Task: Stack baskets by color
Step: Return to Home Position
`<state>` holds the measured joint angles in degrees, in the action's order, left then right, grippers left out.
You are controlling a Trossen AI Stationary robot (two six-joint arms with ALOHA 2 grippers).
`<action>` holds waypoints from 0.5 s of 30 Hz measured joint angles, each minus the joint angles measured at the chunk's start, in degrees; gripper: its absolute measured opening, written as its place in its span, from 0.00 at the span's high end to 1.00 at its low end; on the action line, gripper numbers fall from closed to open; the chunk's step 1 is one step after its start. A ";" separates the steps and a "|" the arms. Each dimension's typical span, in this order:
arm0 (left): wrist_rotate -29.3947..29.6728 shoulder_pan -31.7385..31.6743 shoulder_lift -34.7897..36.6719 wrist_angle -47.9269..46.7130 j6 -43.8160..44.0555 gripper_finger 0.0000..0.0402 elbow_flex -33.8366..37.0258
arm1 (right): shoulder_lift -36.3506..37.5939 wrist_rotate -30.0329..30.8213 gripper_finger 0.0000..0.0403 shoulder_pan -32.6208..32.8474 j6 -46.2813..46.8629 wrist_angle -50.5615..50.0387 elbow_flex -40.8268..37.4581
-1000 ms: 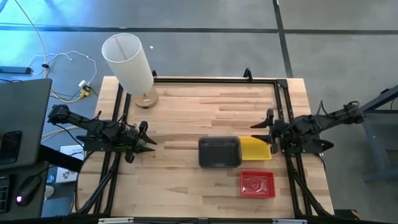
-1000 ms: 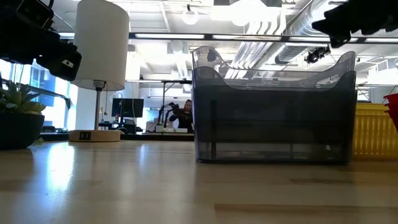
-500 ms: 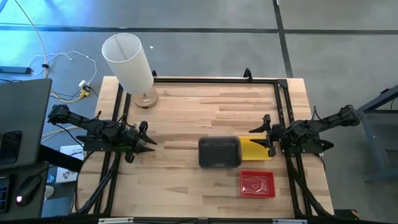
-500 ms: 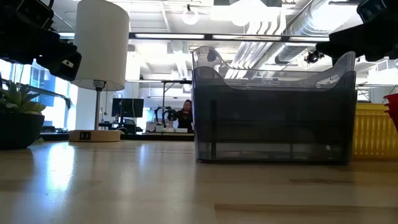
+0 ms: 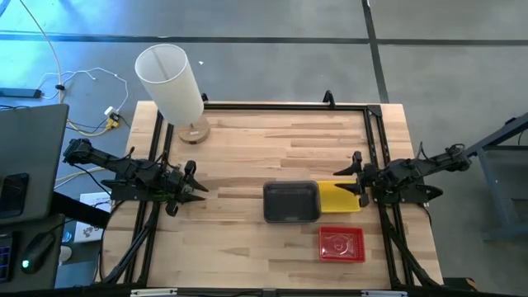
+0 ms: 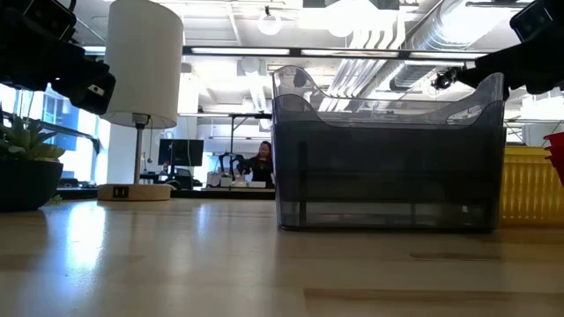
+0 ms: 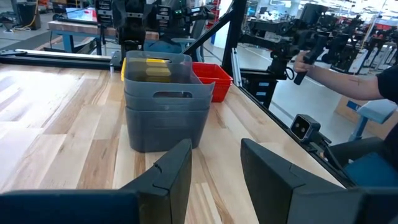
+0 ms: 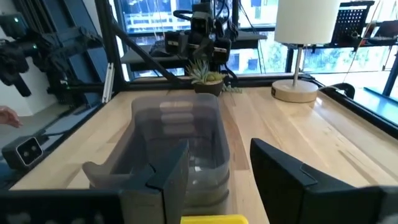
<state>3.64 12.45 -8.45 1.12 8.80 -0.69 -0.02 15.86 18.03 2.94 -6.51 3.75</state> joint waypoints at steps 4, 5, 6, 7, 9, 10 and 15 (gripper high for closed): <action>-0.01 0.02 0.00 -0.01 0.00 0.68 0.00 | -0.34 0.26 0.60 -0.01 0.16 -0.43 0.00; 0.00 0.02 0.00 -0.02 0.00 0.68 -0.02 | -0.27 0.26 0.60 -0.01 0.65 -0.45 0.00; 0.00 0.02 0.00 -0.01 0.00 0.68 -0.02 | -0.27 0.30 0.60 -0.01 1.18 -0.45 0.00; 0.00 0.02 0.00 0.00 0.00 0.68 -0.02 | -0.27 0.33 0.60 -0.01 1.56 -0.47 0.00; 0.00 0.00 0.00 0.00 0.00 0.68 -0.02 | -0.27 0.41 0.60 -0.01 1.57 -0.49 0.00; 0.00 0.01 0.00 -0.01 0.00 0.68 -0.02 | -0.27 0.44 0.60 -0.01 1.57 -0.49 0.02; -0.02 0.02 0.00 -0.01 0.00 0.68 -0.02 | -0.27 0.44 0.60 -0.01 1.18 -0.54 0.02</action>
<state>3.62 12.47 -8.45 1.11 8.80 -0.71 -0.30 16.29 18.02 4.11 -7.05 3.77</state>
